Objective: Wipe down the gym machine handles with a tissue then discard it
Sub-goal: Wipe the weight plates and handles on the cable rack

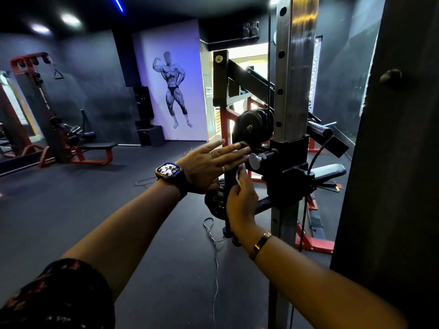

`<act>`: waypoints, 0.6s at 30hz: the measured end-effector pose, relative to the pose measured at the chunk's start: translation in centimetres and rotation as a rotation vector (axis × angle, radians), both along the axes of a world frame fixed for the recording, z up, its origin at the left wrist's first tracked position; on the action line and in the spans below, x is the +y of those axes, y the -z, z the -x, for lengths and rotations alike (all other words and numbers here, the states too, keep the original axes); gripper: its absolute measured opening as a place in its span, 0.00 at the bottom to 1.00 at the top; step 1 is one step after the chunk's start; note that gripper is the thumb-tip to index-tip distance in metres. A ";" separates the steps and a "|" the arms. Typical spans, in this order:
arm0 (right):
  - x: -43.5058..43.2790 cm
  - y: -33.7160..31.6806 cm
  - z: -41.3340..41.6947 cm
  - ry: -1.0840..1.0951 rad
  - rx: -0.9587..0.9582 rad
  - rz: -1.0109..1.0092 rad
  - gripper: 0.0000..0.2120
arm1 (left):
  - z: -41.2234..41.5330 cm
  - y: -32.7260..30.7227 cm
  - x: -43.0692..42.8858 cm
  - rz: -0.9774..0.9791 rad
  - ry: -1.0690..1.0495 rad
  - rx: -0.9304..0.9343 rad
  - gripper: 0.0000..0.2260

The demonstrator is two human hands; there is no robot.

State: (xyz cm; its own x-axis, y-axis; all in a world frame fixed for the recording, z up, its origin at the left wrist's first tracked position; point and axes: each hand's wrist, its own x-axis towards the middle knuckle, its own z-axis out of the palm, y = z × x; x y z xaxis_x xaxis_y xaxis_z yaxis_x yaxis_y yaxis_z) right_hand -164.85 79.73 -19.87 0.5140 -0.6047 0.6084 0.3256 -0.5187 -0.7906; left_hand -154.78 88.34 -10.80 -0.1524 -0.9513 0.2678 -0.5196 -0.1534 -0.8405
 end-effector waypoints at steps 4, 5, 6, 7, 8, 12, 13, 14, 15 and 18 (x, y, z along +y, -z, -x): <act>0.6 1.5 -0.5 -0.011 -0.093 0.130 0.24 | -0.2 0.1 0.0 0.007 0.001 -0.025 0.38; 0.6 3.2 -0.7 -0.016 -0.087 0.169 0.25 | -0.2 0.1 0.1 0.011 0.011 -0.015 0.38; 0.7 5.2 -0.7 0.000 -0.072 0.202 0.26 | -0.1 0.2 0.1 0.014 0.019 -0.005 0.38; 0.8 6.9 -0.6 0.027 -0.050 0.226 0.28 | 0.0 0.2 0.1 0.015 0.022 -0.001 0.38; 0.9 8.1 -0.4 0.050 -0.029 0.218 0.30 | 0.0 0.2 0.1 0.013 0.019 -0.005 0.38; 1.6 6.7 -0.6 0.059 -0.014 0.110 0.31 | 0.0 0.2 0.1 0.008 -0.013 -0.054 0.41; 1.7 5.0 -0.7 0.028 0.001 0.081 0.28 | 0.0 0.2 0.1 0.009 -0.014 -0.054 0.42; 1.6 3.5 -0.8 0.010 0.002 0.051 0.26 | 0.0 0.1 0.0 0.010 -0.007 -0.047 0.41; 1.5 2.3 -0.9 -0.051 -0.022 0.014 0.27 | 0.0 0.1 0.0 0.011 -0.002 -0.038 0.40; 1.1 2.4 -1.1 -0.050 -0.062 0.099 0.30 | 0.2 0.2 0.0 0.013 -0.017 -0.017 0.37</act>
